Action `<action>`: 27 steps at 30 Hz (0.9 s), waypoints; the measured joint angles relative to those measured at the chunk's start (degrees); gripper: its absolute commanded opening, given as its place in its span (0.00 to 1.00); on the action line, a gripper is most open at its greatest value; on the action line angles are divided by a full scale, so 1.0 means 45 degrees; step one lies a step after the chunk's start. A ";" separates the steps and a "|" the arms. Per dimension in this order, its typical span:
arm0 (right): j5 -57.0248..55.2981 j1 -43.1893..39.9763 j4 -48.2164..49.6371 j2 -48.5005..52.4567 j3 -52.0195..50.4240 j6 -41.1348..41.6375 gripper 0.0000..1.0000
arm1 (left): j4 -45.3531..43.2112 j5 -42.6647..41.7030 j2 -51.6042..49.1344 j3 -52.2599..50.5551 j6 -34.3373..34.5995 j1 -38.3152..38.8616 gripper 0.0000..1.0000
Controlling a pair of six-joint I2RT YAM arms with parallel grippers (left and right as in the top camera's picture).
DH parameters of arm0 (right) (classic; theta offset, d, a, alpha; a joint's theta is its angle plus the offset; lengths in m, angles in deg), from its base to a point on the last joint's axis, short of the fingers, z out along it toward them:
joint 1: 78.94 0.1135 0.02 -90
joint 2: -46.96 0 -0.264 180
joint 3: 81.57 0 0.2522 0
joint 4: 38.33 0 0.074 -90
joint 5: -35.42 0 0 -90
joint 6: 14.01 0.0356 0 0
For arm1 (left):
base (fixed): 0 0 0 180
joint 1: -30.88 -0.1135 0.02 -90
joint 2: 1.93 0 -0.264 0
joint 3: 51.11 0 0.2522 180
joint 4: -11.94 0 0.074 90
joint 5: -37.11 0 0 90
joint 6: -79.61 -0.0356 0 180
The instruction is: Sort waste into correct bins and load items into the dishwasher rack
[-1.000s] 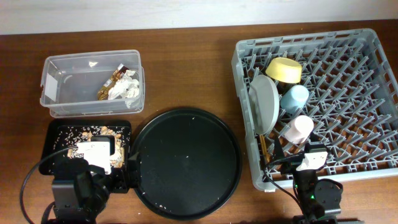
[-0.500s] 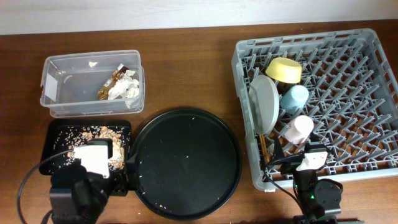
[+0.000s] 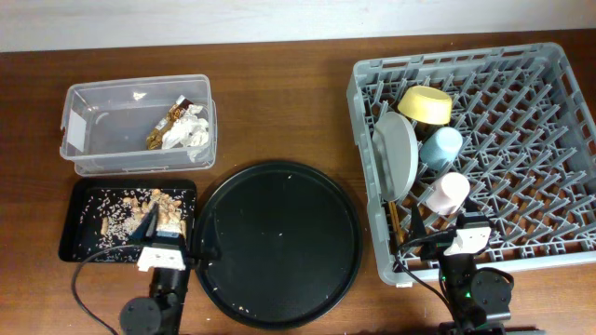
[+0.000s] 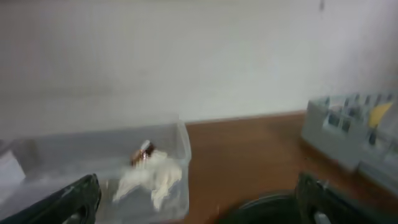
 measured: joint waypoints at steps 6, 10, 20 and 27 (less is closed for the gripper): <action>-0.0005 0.0000 0.0000 0.0000 0.0000 0.0005 0.99 | 0.1681 0.0005 0.0010 -0.0092 -0.0447 0.0000 0.99; 0.0000 0.0000 0.0005 0.0000 0.0000 0.0010 0.99 | 0.1681 0.0005 0.0010 -0.0092 -0.0447 0.0000 0.99; 0.0000 0.0000 0.0000 0.0000 0.0000 0.0005 0.99 | 0.1681 0.0005 0.0010 -0.0092 -0.0447 0.0000 0.99; -0.0005 0.0000 0.0005 0.0000 0.0000 0.0005 0.99 | 0.1681 0.0005 0.0010 -0.0092 -0.0452 0.0000 0.99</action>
